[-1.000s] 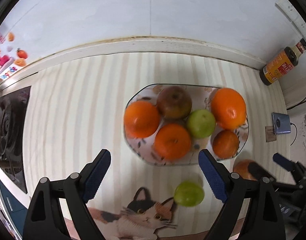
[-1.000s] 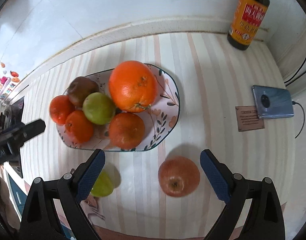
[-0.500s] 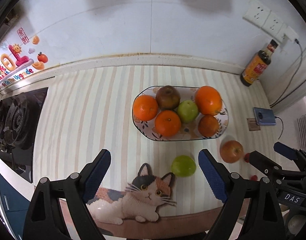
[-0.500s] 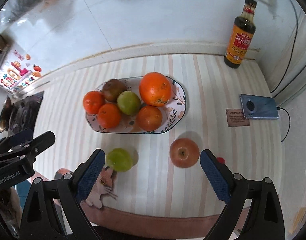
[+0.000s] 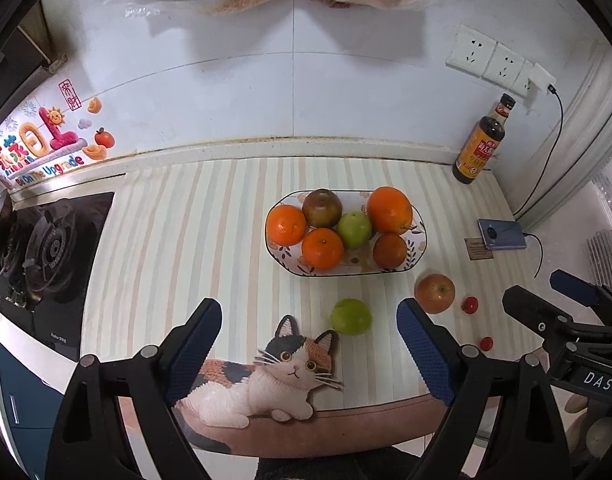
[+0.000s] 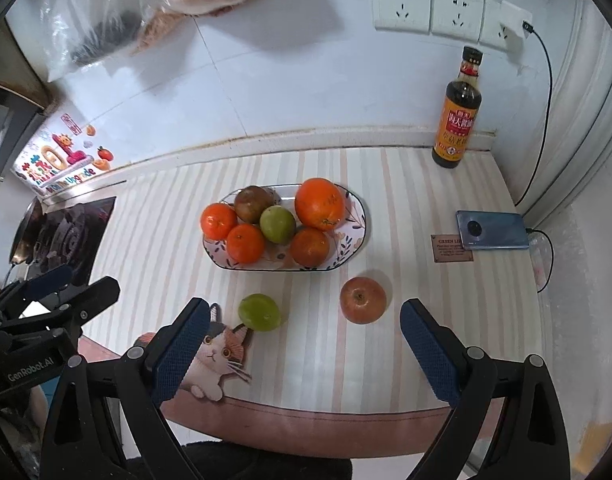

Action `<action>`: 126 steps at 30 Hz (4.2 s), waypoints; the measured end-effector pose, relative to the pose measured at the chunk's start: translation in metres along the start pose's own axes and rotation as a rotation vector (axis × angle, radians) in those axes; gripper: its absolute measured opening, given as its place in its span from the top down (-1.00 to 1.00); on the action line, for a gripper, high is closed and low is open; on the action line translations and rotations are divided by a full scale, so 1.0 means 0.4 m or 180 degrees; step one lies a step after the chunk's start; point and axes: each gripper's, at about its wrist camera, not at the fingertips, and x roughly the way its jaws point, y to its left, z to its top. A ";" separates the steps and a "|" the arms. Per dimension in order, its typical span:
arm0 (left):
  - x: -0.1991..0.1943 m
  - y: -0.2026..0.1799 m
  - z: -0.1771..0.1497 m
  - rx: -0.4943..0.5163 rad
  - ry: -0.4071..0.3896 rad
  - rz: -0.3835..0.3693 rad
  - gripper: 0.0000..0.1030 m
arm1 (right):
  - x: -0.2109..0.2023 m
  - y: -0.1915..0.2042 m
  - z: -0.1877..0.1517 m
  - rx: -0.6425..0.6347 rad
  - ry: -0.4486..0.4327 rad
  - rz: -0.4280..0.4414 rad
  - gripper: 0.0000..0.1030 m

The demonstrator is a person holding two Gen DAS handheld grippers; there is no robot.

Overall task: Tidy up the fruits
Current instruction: 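Withdraw both open tools from the plate, then grasp the green apple with the left tool while the right tool grasps the red apple, then lower the green apple onto the plate with the left tool while the right tool lowers the red apple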

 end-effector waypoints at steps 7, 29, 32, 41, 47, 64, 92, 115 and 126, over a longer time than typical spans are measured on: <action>-0.009 -0.010 -0.013 -0.0012 -0.0001 0.0001 -0.74 | -0.008 0.001 -0.015 0.0031 0.0013 0.0074 -0.90; 0.373 -0.052 -0.006 -0.0117 0.1016 -0.0012 -0.96 | 0.357 -0.243 0.001 0.0716 0.0664 0.0252 -0.50; 0.446 -0.058 -0.024 -0.0160 0.1280 -0.0054 -0.96 | 0.439 -0.252 -0.012 0.0752 0.0840 0.0293 -0.20; 0.602 -0.112 -0.060 -0.0125 0.1744 -0.0176 -0.96 | 0.589 -0.224 -0.021 0.0568 0.1231 0.0028 -0.36; 0.632 -0.127 -0.076 -0.0150 0.1721 -0.0346 -0.16 | 0.648 -0.215 -0.032 0.0472 0.1333 -0.0019 -0.33; 0.562 -0.050 -0.162 -0.0265 0.1664 -0.0207 -0.16 | 0.648 -0.061 -0.173 0.0185 0.1511 0.0396 -0.33; 0.422 -0.104 0.244 0.0270 0.0939 -0.0486 -0.16 | 0.560 -0.183 0.040 0.0688 0.0761 0.0460 -0.31; 0.719 -0.179 0.372 0.0445 0.1712 -0.0253 -0.17 | 0.669 -0.218 0.143 0.0626 0.0755 0.0485 -0.35; 0.701 -0.146 0.373 0.0287 0.1680 -0.0355 -0.28 | 0.665 -0.219 0.149 0.0633 0.0810 0.0591 -0.48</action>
